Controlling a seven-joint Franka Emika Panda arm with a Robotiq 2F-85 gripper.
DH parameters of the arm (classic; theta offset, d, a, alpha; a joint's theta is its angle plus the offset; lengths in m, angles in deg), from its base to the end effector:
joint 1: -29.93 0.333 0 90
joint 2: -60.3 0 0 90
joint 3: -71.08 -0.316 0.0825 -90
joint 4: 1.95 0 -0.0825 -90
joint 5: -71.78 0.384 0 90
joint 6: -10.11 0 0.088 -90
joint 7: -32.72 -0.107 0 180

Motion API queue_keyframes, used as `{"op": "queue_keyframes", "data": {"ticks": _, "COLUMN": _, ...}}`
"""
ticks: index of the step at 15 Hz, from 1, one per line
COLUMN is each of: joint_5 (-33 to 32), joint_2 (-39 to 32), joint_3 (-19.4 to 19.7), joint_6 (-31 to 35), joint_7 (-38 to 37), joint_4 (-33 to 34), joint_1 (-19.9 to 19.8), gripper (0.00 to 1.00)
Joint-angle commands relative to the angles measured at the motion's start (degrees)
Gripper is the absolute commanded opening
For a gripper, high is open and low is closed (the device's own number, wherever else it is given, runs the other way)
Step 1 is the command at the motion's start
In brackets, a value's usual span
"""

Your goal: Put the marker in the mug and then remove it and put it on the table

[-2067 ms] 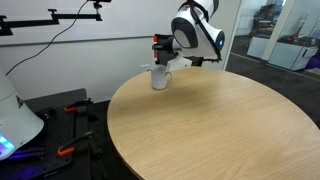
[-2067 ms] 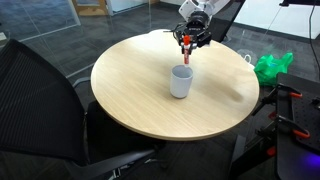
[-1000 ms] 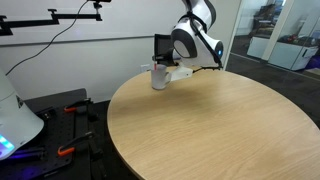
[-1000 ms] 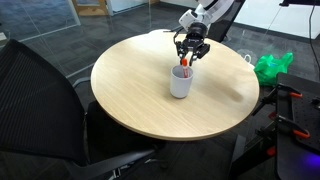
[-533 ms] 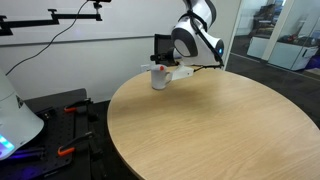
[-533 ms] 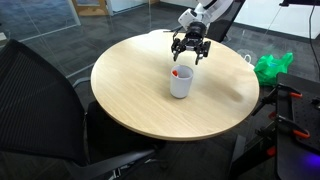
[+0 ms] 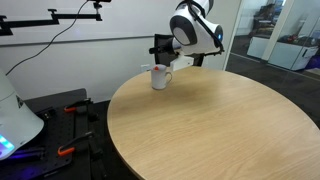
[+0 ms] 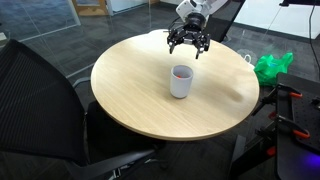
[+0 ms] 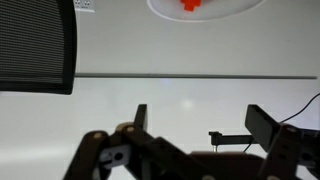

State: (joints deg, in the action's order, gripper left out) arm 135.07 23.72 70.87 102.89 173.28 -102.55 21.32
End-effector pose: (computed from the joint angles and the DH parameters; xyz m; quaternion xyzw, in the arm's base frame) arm 0.6125 0.0020 0.2126 -0.5218 -0.6302 -0.3731 0.4375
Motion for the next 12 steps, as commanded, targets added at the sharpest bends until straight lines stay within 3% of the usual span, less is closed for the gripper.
{"op": "queue_keyframes", "data": {"ticks": 1, "joint_5": 0.18, "joint_2": 5.65, "joint_3": 0.31, "joint_6": 0.49, "joint_7": 2.15, "joint_4": -3.82, "joint_1": 0.68, "gripper": 1.00}}
{"op": "queue_keyframes", "data": {"ticks": 7, "joint_5": 2.14, "joint_2": 13.92, "joint_3": 0.82, "joint_6": 5.00, "joint_7": 0.85, "joint_4": -9.32, "joint_1": 2.02, "gripper": 1.00}}
{"op": "queue_keyframes", "data": {"ticks": 12, "joint_5": 5.70, "joint_2": 21.11, "joint_3": 1.03, "joint_6": 17.07, "joint_7": -2.76, "joint_4": -16.18, "joint_1": 4.37, "gripper": 1.00}}
